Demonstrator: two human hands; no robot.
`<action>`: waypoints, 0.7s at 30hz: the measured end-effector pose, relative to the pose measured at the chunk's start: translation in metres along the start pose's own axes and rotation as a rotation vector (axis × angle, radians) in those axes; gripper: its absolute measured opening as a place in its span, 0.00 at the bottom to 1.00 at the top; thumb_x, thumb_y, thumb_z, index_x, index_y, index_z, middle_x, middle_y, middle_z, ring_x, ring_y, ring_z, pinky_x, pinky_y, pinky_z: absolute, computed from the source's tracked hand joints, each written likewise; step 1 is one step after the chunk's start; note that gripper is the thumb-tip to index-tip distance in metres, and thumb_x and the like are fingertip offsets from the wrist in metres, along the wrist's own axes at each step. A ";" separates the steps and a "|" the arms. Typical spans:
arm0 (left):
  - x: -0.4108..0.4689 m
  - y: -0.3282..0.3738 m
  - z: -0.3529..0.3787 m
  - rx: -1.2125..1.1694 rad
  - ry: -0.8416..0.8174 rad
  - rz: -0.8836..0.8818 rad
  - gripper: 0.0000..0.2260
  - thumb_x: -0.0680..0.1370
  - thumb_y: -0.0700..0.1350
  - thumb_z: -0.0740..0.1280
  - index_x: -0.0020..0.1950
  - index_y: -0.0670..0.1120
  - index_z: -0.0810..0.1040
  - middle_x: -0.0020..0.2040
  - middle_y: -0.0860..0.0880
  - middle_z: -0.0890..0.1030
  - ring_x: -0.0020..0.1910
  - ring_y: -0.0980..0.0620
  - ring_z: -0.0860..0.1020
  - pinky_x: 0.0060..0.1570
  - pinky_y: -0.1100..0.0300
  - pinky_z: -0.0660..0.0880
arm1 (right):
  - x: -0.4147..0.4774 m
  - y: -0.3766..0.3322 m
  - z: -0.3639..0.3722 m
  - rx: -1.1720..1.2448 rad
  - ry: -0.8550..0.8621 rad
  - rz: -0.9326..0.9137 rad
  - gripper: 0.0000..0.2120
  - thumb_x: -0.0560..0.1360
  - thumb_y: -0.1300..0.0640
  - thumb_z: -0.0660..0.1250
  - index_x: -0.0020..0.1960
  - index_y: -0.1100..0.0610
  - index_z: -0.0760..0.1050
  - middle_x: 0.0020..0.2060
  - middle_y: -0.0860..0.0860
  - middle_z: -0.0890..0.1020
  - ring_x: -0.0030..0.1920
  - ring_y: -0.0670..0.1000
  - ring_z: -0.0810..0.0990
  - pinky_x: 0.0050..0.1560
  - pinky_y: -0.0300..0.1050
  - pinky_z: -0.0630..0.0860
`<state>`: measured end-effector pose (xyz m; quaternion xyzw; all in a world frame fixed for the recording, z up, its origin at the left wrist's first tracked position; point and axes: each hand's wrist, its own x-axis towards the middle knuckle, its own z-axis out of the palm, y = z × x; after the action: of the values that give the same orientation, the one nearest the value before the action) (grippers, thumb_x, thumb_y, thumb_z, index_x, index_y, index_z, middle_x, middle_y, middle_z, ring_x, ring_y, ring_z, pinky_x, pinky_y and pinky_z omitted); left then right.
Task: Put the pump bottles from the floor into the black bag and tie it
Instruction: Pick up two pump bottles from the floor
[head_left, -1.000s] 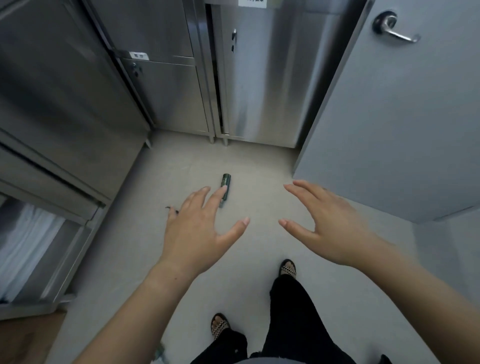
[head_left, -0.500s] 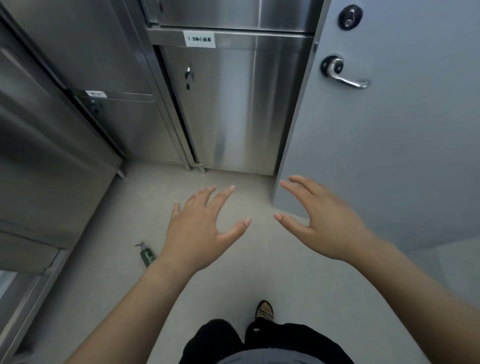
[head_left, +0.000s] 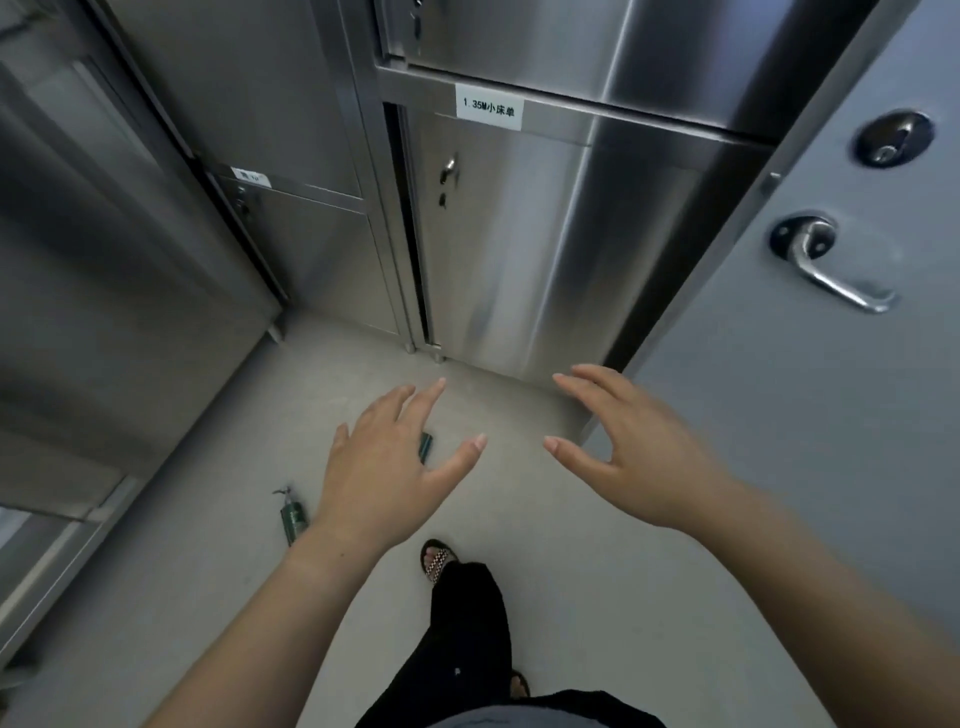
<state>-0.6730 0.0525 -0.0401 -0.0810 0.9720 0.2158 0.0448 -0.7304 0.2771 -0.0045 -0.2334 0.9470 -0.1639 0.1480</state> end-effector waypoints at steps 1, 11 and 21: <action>0.014 -0.003 -0.001 -0.010 0.000 -0.007 0.36 0.69 0.73 0.47 0.74 0.59 0.57 0.74 0.52 0.65 0.74 0.52 0.60 0.68 0.42 0.62 | 0.016 -0.001 -0.004 -0.007 -0.012 -0.006 0.33 0.73 0.33 0.52 0.74 0.46 0.55 0.75 0.46 0.58 0.73 0.48 0.59 0.71 0.50 0.61; 0.145 -0.066 -0.053 -0.046 0.059 -0.063 0.35 0.69 0.73 0.50 0.73 0.59 0.59 0.73 0.52 0.67 0.72 0.50 0.64 0.68 0.41 0.63 | 0.176 -0.040 -0.034 -0.047 -0.007 -0.108 0.34 0.72 0.32 0.51 0.74 0.47 0.57 0.74 0.47 0.61 0.72 0.49 0.61 0.69 0.53 0.65; 0.178 -0.138 -0.074 -0.088 0.134 -0.356 0.37 0.67 0.74 0.48 0.73 0.59 0.60 0.73 0.52 0.66 0.73 0.51 0.63 0.69 0.41 0.61 | 0.300 -0.093 -0.018 -0.075 -0.173 -0.378 0.32 0.73 0.35 0.55 0.73 0.48 0.59 0.73 0.46 0.61 0.72 0.48 0.60 0.69 0.47 0.61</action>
<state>-0.8270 -0.1268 -0.0520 -0.2679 0.9328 0.2407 0.0141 -0.9546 0.0560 -0.0138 -0.4254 0.8755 -0.1329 0.1867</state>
